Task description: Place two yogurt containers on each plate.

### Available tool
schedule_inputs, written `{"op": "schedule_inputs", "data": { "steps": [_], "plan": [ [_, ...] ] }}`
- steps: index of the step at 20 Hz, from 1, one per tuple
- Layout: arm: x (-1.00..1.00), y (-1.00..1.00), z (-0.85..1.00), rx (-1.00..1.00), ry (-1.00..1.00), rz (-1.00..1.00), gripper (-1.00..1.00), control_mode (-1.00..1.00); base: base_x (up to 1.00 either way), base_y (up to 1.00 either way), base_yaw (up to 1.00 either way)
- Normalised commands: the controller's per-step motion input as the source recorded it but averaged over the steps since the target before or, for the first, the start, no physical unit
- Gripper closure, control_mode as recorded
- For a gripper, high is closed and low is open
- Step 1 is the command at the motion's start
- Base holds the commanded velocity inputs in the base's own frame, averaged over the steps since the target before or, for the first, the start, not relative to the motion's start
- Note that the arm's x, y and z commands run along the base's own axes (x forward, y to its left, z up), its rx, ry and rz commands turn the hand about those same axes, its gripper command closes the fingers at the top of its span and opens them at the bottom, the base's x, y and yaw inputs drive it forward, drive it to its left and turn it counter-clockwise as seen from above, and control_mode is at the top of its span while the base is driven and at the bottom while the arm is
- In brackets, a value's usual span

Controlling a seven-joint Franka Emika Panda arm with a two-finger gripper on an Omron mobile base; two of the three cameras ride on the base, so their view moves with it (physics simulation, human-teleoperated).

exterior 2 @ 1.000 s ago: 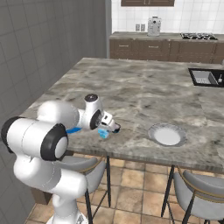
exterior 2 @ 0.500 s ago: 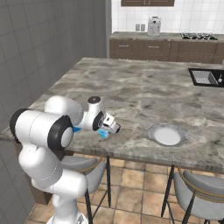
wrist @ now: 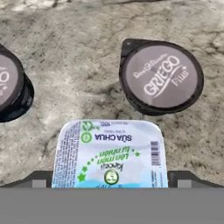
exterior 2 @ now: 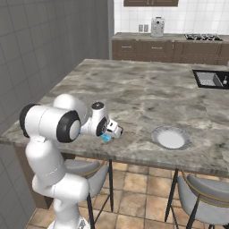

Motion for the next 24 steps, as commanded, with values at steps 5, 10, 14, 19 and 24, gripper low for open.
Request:
{"op": "schedule_inputs", "data": {
  "steps": [5,10,14,19,24],
  "plan": [
    [0.12,0.0,-0.11,0.0,-0.01,0.0,1.0,-1.0,0.0,0.0,0.0],
    [-0.08,0.05,0.68,0.0,-0.01,0.0,1.0,-1.0,0.0,0.0,0.0],
    [-0.14,0.54,1.0,0.1,-0.04,0.0,1.0,-1.0,0.0,0.0,0.0],
    [0.1,1.0,0.38,0.12,0.0,0.0,1.0,-1.0,0.0,0.0,0.0],
    [0.11,1.0,0.1,0.03,0.0,0.0,1.0,-1.0,0.0,0.0,0.0]
  ]
}}
